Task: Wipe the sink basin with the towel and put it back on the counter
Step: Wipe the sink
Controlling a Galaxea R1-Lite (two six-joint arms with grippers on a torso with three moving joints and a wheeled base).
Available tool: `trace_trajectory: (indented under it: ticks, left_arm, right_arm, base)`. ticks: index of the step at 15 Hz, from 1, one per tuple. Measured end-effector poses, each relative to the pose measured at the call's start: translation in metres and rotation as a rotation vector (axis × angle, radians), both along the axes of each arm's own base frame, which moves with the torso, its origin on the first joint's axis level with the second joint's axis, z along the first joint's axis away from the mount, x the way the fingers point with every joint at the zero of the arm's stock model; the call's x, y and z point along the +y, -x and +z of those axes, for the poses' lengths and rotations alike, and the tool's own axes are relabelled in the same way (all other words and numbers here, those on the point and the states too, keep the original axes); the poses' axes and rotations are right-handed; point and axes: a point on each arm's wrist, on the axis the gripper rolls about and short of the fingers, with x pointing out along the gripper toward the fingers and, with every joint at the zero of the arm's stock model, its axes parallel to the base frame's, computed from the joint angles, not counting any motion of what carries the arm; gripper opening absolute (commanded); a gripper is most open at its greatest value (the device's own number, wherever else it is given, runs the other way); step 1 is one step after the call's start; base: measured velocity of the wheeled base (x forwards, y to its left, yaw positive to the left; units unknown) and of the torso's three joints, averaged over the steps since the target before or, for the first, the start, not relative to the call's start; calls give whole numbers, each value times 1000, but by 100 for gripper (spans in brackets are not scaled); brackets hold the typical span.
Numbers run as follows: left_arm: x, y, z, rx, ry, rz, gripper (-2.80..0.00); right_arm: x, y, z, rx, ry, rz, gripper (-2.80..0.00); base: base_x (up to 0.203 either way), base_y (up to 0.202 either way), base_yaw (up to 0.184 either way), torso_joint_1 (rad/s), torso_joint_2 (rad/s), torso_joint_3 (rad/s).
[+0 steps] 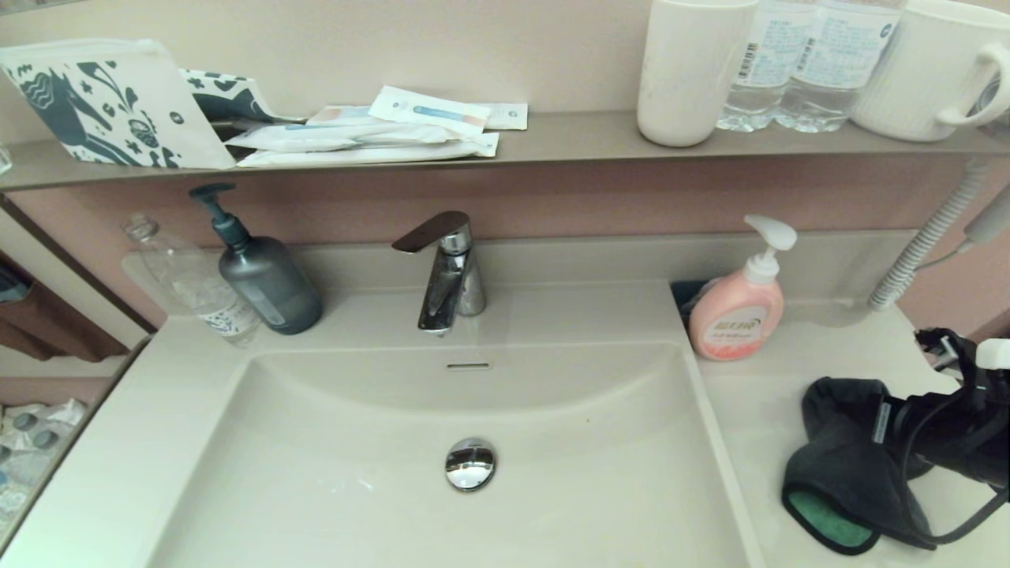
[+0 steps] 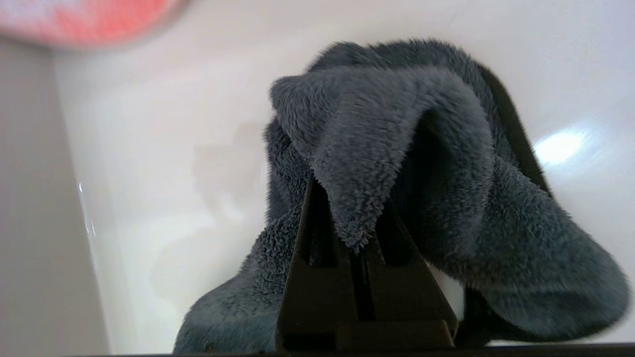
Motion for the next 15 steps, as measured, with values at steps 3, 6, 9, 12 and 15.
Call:
trace_trajectory:
  ticks: [3,6,9,12,15]
  left_arm:
    - [0,0,0,0,0,0,-280]
    - [0,0,0,0,0,0,-280]
    - [0,0,0,1,0,0,-280]
    - [0,0,0,1,0,0,-280]
    - [0,0,0,0,0,0,-280]
  right_arm:
    - [-7,-7,16,-48,17,-37,-280]
    - [-31,-13,34,-56,25,-116,-280]
    - [-44,-13,47,-58,29,-153,-280]
    - [-46,-10,58,-55,24,-156,-280]
    - [-37,-1,65,-30,4,-117,-280]
  base:
    - [0,0,0,0,0,0]
    - [0,0,0,0,0,0]
    - [0,0,0,0,0,0]
    - [0,0,0,0,0,0]
    - [0,0,0,0,0,0]
